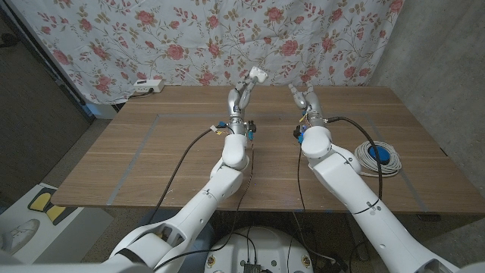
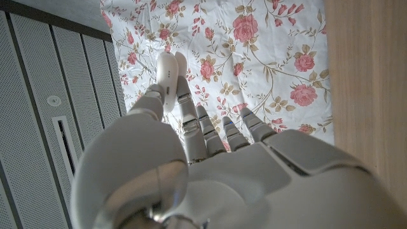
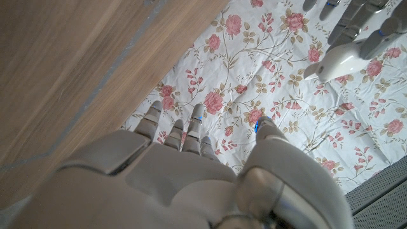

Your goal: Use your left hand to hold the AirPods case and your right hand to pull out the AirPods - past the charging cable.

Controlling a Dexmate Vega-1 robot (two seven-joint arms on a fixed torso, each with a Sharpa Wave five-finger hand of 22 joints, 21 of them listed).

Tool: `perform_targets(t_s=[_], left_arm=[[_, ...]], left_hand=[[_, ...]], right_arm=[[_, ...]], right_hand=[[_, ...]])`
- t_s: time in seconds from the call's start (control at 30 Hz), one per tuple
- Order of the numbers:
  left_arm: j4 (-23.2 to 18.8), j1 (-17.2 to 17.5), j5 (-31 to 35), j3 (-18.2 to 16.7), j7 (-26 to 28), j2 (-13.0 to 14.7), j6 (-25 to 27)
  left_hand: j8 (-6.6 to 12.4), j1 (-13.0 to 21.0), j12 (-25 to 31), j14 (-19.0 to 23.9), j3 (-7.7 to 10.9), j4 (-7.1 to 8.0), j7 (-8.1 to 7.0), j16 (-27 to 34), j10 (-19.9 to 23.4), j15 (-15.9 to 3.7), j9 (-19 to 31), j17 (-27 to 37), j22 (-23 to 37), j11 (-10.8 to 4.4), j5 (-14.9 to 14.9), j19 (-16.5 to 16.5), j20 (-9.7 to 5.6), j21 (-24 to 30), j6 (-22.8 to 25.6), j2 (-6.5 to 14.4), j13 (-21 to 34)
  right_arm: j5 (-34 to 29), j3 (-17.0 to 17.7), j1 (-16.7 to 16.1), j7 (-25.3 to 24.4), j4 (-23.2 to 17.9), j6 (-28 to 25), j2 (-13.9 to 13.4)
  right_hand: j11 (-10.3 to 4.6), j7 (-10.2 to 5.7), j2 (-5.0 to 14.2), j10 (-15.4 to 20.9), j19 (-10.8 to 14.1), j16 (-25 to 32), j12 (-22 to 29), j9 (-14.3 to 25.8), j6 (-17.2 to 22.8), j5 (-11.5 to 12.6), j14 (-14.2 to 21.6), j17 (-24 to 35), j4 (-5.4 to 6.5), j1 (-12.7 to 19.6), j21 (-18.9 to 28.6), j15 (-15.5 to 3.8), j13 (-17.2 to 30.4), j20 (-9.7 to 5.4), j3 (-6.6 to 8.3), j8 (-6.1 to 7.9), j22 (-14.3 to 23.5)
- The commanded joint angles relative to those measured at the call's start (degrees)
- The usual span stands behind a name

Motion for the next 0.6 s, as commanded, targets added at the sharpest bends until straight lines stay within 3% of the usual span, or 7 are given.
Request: perform_targets(t_s=[0.03, 0.23, 0.33, 0.4, 0.53, 0.6], left_arm=[[-2.95, 1.43, -7.77, -2.07, -5.79, 1.2, -0.58], [-4.48, 2.31, -11.86, -2.46, -8.25, 1.82, 0.5], [-5.8, 2.93, -17.09, -2.65, -11.02, 2.11, 2.88], [-5.77, 2.9, -21.07, -2.71, -13.95, 2.38, 4.13], [-6.74, 3.33, -21.84, -2.38, -12.94, 2.84, 5.35], [-5.27, 2.93, -25.04, -2.45, -16.21, 2.4, 4.44]], left_hand=[[0.37, 0.16, 0.07, 0.63, 0.18, 0.49, -2.37, -0.06, 0.6, -0.39, 4.11, 0.16, 0.11, -0.2, 0.45, 0.88, -0.28, 0.37, 1.74, -0.02, 0.33], [0.56, 0.1, 0.45, 2.05, 0.33, 0.61, -2.03, 0.28, 2.04, -1.2, 4.74, 0.11, 0.1, -0.03, 0.68, 2.29, -0.78, 0.79, 1.46, -0.12, 0.41], [0.82, 0.15, 1.0, 4.67, 0.66, 0.73, -1.89, 0.9, 3.82, -2.29, 5.39, 0.12, 0.1, 0.24, 0.87, 3.87, -1.01, 1.17, 1.33, 0.01, 0.5], [1.01, 0.15, 1.86, 7.49, 0.96, 0.83, -1.86, 1.51, 6.34, -2.99, 5.92, 0.14, 0.12, 0.9, 0.95, 4.78, -1.07, 1.3, 1.15, 0.02, 0.55], [1.09, -0.07, 2.85, 12.63, 1.5, 1.19, -1.96, 2.43, 10.3, -3.6, 6.51, 0.18, 0.12, 2.39, 1.05, 6.27, -0.74, 1.44, 0.59, 0.02, 0.25], [1.1, -0.16, 3.17, 15.48, 1.8, 1.33, -1.93, 2.87, 11.99, -3.75, 6.65, 0.13, 0.14, 2.81, 1.09, 7.15, -0.89, 1.56, 0.45, 0.07, 0.01]], right_arm=[[0.29, 1.34, -0.77, -1.11, -0.52, -0.35, -0.53], [0.54, 1.35, -0.47, -0.82, -0.29, -0.28, -0.81], [0.65, 1.34, -0.42, -0.77, -0.11, -0.24, -0.85], [0.74, 1.34, -0.38, -0.65, -0.05, -0.23, -0.95], [0.84, 1.34, -0.34, -0.64, 0.1, -0.22, -0.96], [0.87, 1.3, -0.32, -0.55, 0.09, -0.32, -1.05]], right_hand=[[-0.44, 0.18, 0.07, 0.21, -0.47, -0.03, -0.21, 0.21, -0.08, 0.05, -0.17, 0.07, -0.04, -0.61, 0.09, 0.36, -0.02, 0.19, -0.32, 0.37, 0.15], [-0.79, 0.15, 0.21, 0.34, -0.39, 0.05, -0.37, 0.2, -0.05, 0.09, -0.08, -0.01, -0.16, -0.73, 0.17, 0.32, -0.27, 0.16, -0.36, 0.42, 0.15], [-0.91, 0.13, 0.27, 0.38, -0.35, 0.09, -0.43, 0.2, -0.04, 0.1, -0.02, -0.04, -0.2, -0.78, 0.21, 0.33, -0.37, 0.15, -0.38, 0.44, 0.15], [-1.17, 0.1, 0.31, 0.42, -0.32, 0.1, -0.47, 0.19, -0.06, 0.11, -0.02, -0.06, -0.24, -0.81, 0.23, 0.33, -0.44, 0.16, -0.39, 0.44, 0.16], [-1.86, 0.09, 0.39, 0.48, -0.28, 0.17, -0.58, 0.19, -0.03, 0.12, 0.05, -0.1, -0.31, -0.89, 0.26, 0.31, -0.6, 0.16, -0.42, 0.47, 0.16], [-1.91, 0.07, 0.42, 0.52, -0.25, 0.2, -0.65, 0.18, -0.05, 0.13, 0.1, -0.12, -0.35, -0.94, 0.28, 0.3, -0.7, 0.16, -0.44, 0.48, 0.16]])
